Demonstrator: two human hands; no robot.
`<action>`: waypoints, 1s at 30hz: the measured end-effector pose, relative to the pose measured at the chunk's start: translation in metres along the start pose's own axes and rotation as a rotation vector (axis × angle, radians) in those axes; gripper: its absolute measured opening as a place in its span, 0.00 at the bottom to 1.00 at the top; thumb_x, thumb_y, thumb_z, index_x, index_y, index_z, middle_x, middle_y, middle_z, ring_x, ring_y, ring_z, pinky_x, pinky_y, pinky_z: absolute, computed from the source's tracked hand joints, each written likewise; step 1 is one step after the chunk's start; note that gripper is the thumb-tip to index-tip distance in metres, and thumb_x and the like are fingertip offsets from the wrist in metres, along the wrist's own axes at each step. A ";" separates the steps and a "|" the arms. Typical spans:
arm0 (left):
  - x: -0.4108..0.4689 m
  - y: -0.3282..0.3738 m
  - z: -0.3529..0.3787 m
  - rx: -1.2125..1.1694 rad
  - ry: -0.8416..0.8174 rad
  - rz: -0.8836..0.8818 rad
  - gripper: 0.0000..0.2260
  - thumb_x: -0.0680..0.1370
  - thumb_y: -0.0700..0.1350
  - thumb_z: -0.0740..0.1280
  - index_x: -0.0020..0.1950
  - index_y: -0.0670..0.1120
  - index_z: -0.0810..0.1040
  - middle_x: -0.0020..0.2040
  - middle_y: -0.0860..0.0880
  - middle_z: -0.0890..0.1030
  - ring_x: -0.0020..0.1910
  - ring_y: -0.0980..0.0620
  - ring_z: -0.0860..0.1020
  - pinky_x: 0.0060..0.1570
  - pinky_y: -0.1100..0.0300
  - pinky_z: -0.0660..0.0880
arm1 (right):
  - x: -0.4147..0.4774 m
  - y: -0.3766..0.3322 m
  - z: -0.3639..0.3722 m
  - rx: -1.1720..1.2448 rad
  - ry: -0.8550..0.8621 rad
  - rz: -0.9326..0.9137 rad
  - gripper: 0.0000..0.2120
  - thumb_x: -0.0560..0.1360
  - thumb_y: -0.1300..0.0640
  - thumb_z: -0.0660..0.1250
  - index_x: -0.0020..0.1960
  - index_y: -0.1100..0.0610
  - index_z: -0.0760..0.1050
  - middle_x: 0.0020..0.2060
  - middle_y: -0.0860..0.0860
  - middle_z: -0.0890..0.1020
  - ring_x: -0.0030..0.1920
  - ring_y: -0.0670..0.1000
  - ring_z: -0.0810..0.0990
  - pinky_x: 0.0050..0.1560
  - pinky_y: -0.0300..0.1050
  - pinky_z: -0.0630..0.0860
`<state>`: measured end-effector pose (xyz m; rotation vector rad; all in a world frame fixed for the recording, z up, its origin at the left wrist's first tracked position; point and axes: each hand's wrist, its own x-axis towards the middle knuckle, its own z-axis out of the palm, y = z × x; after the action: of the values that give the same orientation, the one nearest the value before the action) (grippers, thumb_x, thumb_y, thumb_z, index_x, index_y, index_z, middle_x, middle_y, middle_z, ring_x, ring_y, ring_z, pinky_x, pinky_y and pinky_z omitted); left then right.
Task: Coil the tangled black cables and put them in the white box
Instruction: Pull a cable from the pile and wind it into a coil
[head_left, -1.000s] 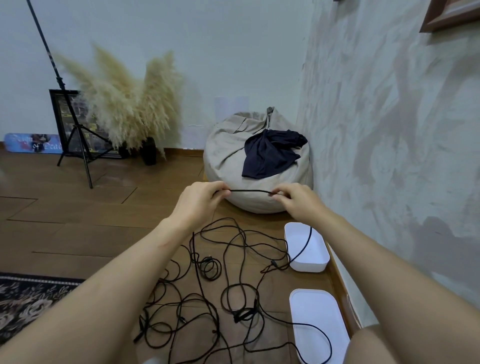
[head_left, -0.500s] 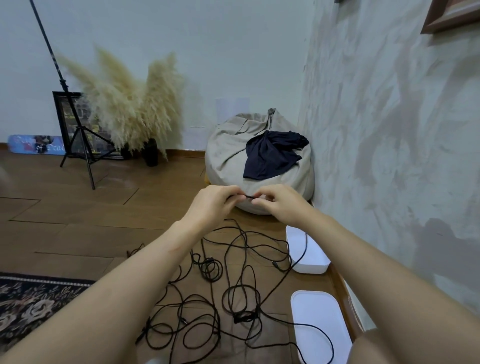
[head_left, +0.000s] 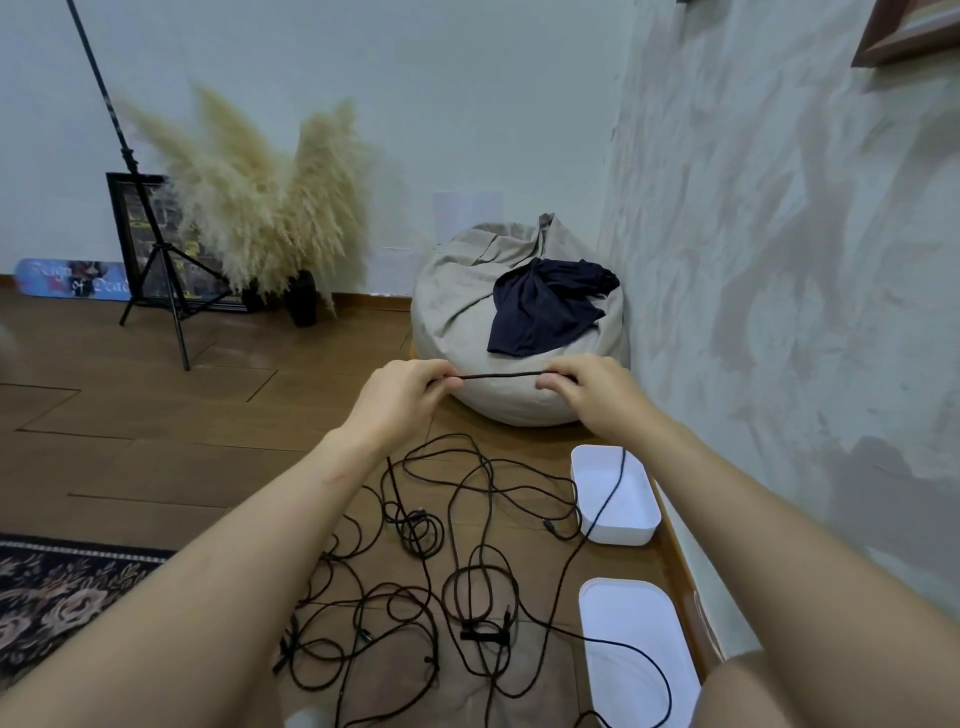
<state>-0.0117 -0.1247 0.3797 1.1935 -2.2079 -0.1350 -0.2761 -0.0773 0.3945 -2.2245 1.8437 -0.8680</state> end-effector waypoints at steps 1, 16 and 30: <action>-0.002 -0.007 -0.002 0.024 0.010 -0.038 0.12 0.84 0.56 0.64 0.55 0.52 0.83 0.42 0.56 0.82 0.41 0.54 0.78 0.42 0.52 0.78 | -0.002 0.008 -0.003 -0.005 -0.008 0.045 0.10 0.83 0.48 0.64 0.50 0.48 0.82 0.41 0.43 0.82 0.45 0.50 0.79 0.41 0.45 0.68; -0.007 -0.009 0.006 -0.007 -0.016 -0.066 0.10 0.84 0.54 0.63 0.53 0.52 0.81 0.39 0.56 0.80 0.39 0.54 0.78 0.41 0.49 0.79 | -0.005 0.006 0.004 -0.006 -0.120 0.067 0.11 0.82 0.47 0.64 0.60 0.49 0.81 0.45 0.47 0.81 0.48 0.50 0.78 0.43 0.45 0.70; -0.009 0.015 0.020 -0.099 -0.076 0.034 0.09 0.84 0.53 0.65 0.50 0.51 0.81 0.35 0.55 0.79 0.36 0.57 0.76 0.38 0.53 0.74 | -0.007 -0.007 0.011 0.020 -0.131 -0.021 0.10 0.81 0.45 0.66 0.57 0.48 0.81 0.38 0.41 0.76 0.42 0.45 0.75 0.39 0.42 0.66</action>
<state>-0.0301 -0.1121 0.3652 1.1130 -2.2588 -0.2764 -0.2649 -0.0719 0.3866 -2.2347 1.7495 -0.7208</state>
